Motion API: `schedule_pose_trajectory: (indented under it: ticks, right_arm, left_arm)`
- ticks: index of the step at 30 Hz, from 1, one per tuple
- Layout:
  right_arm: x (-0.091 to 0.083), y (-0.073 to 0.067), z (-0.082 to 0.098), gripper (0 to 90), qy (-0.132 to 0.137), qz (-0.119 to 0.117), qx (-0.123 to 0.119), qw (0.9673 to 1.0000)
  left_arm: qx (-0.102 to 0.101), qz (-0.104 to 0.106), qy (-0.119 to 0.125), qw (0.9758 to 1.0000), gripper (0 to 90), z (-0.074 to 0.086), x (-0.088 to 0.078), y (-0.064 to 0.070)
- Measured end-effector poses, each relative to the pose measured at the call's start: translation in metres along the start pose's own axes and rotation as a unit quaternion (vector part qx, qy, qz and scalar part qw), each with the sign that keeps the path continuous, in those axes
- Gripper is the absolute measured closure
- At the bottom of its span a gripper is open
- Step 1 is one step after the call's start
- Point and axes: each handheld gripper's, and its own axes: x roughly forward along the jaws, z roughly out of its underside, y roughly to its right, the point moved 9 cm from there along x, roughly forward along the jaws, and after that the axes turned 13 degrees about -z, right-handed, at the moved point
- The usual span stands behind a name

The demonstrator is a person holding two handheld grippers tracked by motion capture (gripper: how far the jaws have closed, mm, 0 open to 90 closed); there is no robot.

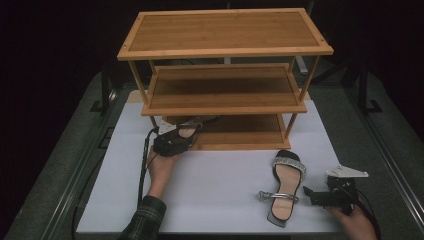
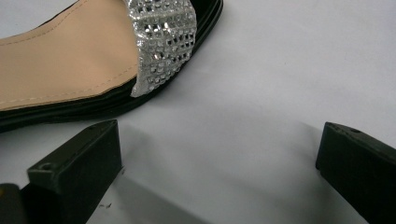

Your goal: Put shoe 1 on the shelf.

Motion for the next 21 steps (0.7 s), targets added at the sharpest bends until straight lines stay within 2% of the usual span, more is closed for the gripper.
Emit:
schedule_pose_trajectory:
  ticks: [6, 10, 11, 13, 14, 21]
  right_arm:
    - [0.0, 0.0, 0.0, 0.0, 0.0, 0.0, 0.001, 1.0]
    - [0.0, 0.0, 0.0, 0.0, 0.0, 0.0, 0.0, 1.0]
    - [0.0, 0.0, 0.0, 0.0, 0.0, 0.0, 0.0, 1.0]
    - [0.0, 0.0, 0.0, 0.0, 0.0, 0.0, 0.0, 1.0]
    - [0.0, 0.0, 0.0, 0.0, 0.0, 0.0, 0.0, 1.0]
    - [0.0, 0.0, 0.0, 0.0, 0.0, 0.0, 0.0, 1.0]
  left_arm:
    - [0.003, 0.006, -0.006, 1.0, 43.4, 0.001, -0.005, 0.003]
    - [0.005, 0.022, -0.009, 0.9997, 44.7, 0.002, -0.008, 0.016]
    - [-0.001, 0.027, -0.01, 0.9996, 44.7, 0.001, -0.008, 0.02]
    - [0.002, 0.038, -0.01, 0.9992, 45.2, 0.001, -0.008, 0.025]
    - [0.013, 0.04, -0.006, 0.9991, 45.5, 0.0, -0.007, 0.027]
    - [0.021, 0.074, -0.006, 0.997, 49.6, -0.003, -0.003, 0.052]
